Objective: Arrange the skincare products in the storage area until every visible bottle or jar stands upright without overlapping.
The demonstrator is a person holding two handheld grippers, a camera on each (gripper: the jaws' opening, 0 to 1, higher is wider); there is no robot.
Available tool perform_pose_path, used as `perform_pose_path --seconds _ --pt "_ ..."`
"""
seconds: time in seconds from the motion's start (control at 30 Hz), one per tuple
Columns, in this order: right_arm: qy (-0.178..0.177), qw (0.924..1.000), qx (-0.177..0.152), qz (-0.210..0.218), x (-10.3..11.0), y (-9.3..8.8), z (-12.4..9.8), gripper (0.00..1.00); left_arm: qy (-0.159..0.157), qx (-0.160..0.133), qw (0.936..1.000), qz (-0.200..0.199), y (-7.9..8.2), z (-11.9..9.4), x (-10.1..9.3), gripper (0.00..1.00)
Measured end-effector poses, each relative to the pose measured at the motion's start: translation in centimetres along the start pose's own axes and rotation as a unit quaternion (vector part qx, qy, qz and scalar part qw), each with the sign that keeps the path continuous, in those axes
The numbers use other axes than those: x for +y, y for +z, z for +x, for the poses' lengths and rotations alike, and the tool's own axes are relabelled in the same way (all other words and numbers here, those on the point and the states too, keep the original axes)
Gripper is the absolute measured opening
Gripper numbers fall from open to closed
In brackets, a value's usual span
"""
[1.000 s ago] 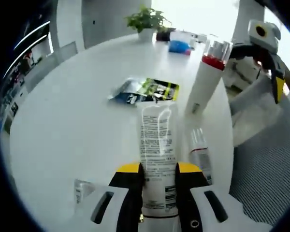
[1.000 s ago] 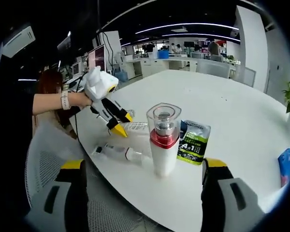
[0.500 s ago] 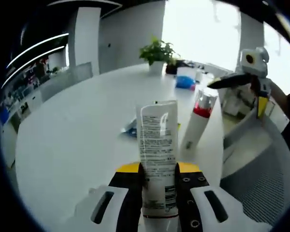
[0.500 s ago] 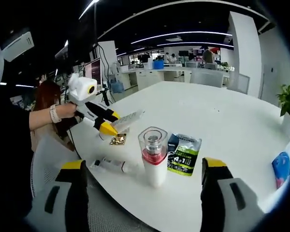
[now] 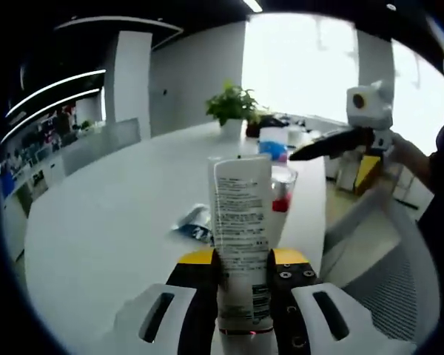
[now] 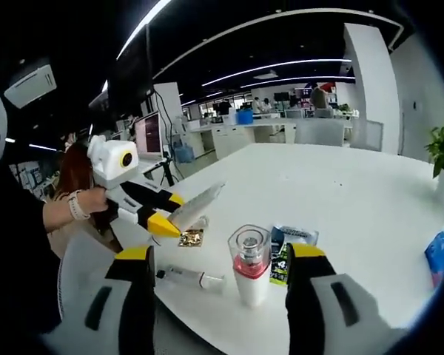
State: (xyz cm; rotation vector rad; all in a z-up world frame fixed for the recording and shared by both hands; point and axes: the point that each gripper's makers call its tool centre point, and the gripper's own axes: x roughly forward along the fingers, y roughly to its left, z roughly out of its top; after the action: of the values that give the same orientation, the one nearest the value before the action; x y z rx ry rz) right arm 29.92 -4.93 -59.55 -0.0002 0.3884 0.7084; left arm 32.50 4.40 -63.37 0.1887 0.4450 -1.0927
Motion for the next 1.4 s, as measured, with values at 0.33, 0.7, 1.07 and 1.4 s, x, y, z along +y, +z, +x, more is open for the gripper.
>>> perform_pose_path --seconds 0.33,0.7,1.07,1.4 --pt "0.016 0.9984 -0.044 0.033 0.7 1.8 -0.1 0.4 -0.006 -0.026 0.9996 0.002 1.1 0.4 -3.2 0.21" --pt "0.046 0.9951 -0.047 0.073 1.9 1.2 0.3 0.28 -0.003 -0.033 0.9994 0.005 0.8 0.8 -5.3 0.22" --pt "0.062 0.9937 -0.039 0.085 2.6 0.7 0.7 0.12 -0.002 -0.027 0.9996 0.002 -0.3 1.0 -5.9 0.22" --pt "0.07 0.9954 -0.02 0.062 3.6 0.3 1.4 0.09 -0.008 -0.001 1.0 0.003 -1.8 2.0 -5.7 0.22"
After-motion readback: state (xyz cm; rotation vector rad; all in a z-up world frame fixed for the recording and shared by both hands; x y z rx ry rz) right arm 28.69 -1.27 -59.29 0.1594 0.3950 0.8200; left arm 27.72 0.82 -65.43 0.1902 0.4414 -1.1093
